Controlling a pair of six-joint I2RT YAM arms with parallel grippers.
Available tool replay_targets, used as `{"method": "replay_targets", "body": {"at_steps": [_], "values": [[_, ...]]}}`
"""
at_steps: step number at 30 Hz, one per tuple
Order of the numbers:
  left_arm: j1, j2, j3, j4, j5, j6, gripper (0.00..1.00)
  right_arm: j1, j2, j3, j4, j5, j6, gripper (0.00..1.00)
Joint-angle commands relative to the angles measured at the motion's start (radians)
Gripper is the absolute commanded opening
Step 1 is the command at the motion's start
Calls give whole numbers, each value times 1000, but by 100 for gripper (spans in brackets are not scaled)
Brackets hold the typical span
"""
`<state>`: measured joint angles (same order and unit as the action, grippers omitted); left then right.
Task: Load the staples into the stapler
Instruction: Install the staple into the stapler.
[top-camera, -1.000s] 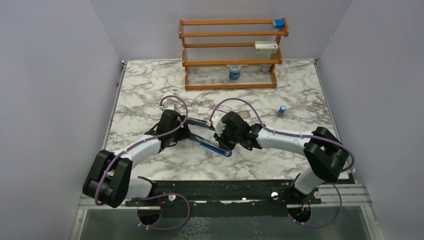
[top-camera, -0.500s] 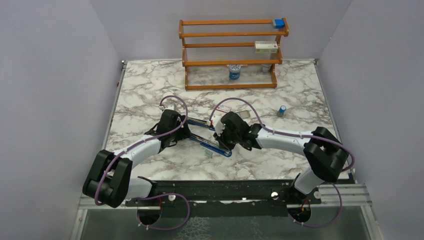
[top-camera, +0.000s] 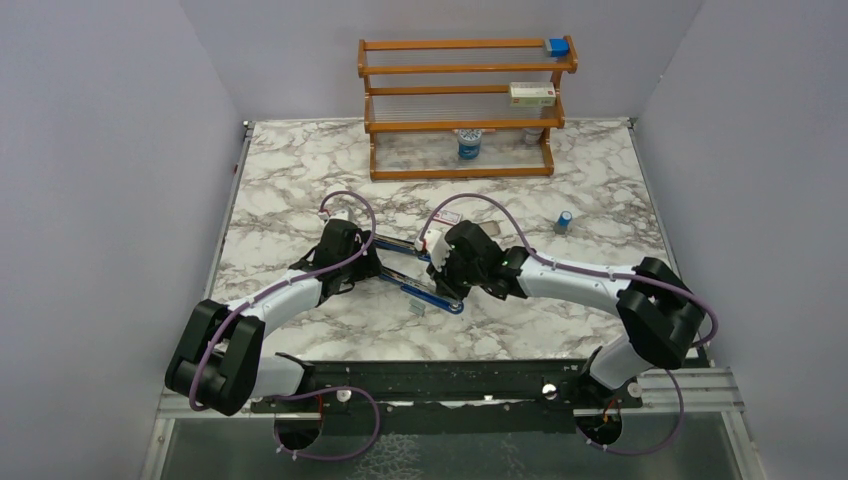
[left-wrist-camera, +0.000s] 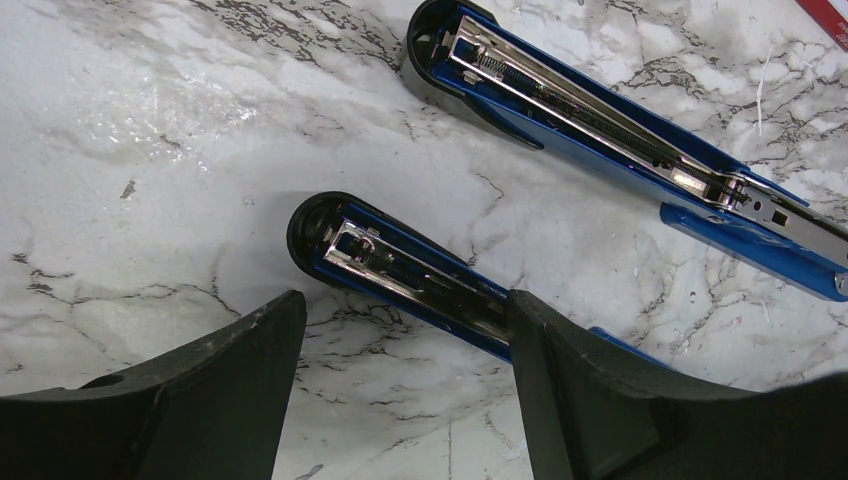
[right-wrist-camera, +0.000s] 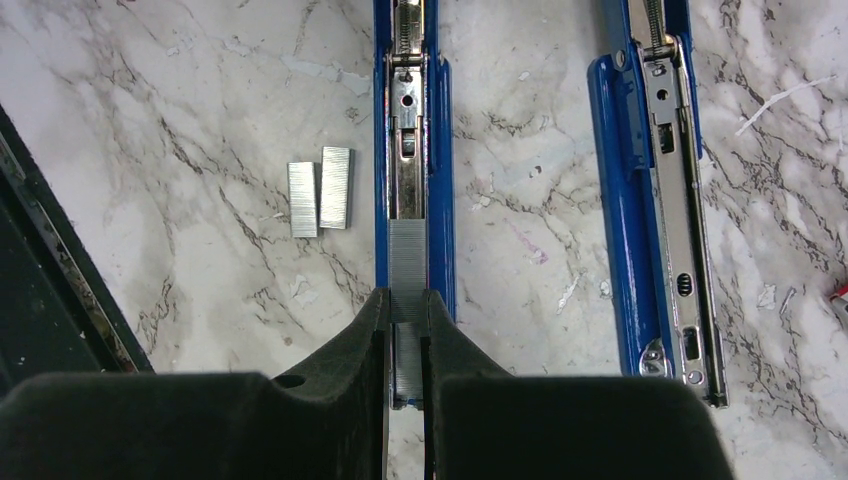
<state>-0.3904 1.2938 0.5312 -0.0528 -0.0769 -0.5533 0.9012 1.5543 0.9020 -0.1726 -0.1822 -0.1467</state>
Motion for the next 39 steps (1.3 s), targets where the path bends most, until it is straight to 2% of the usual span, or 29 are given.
{"method": "replay_targets", "body": {"at_steps": [1, 22, 39], "values": [[-8, -3, -19, -33, -26, 9, 75, 1, 23, 6, 2, -37, -14, 8], [-9, -2, -19, -35, -30, 11, 75, 1, 63, 17, -21, -10, -9, 8], [-10, -1, -23, -34, -30, 10, 75, 0, 54, 11, -16, -16, -5, 20]]}}
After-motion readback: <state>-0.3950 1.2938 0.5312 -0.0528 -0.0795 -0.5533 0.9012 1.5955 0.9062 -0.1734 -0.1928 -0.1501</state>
